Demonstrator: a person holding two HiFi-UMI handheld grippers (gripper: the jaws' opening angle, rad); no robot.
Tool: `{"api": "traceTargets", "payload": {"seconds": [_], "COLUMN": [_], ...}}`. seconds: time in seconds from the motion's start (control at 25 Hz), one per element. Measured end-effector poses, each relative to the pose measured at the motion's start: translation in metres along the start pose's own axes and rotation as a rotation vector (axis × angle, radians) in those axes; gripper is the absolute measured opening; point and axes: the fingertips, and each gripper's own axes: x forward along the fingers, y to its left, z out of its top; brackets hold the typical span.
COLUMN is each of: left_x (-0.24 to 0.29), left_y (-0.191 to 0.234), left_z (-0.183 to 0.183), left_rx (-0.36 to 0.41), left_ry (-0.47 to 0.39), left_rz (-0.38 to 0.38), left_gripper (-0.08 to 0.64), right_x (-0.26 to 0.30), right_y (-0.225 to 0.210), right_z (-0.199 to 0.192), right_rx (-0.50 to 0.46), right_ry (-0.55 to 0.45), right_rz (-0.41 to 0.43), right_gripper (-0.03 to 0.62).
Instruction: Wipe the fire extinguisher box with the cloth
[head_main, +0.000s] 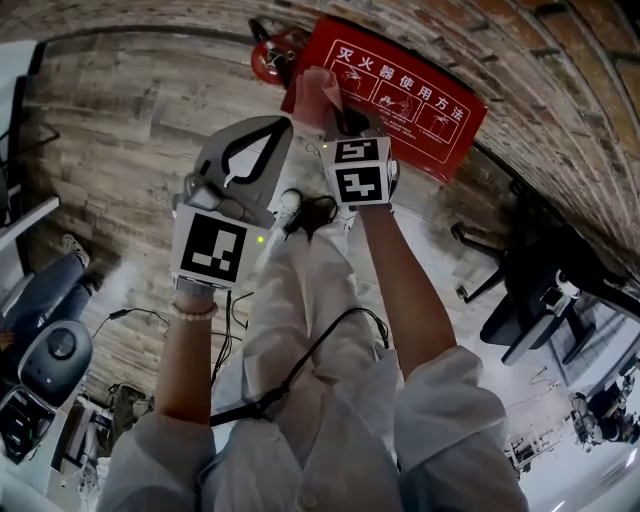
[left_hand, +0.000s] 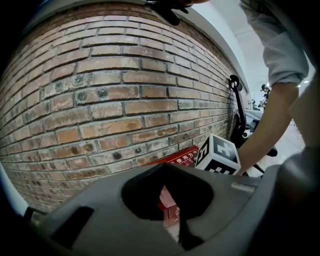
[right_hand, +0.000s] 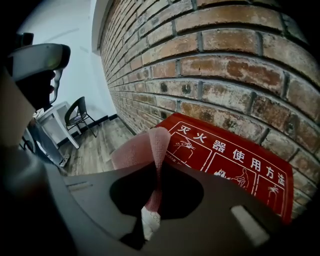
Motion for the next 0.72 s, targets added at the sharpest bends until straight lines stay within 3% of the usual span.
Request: {"api": "traceTargets", "payload": {"seconds": [0.72], "left_x": [0.015], "left_y": [-0.029], "left_z": [0.013], "left_rx": [0.034], "left_ry": [-0.003], "left_rz": [-0.051], "left_gripper": [-0.003], "right_x": [-0.034], "right_y": [-0.047], "right_z": [-0.034], "right_rx": [0.036], "right_ry": [0.011], "right_rz": [-0.072], "right_gripper": [0.021]}}
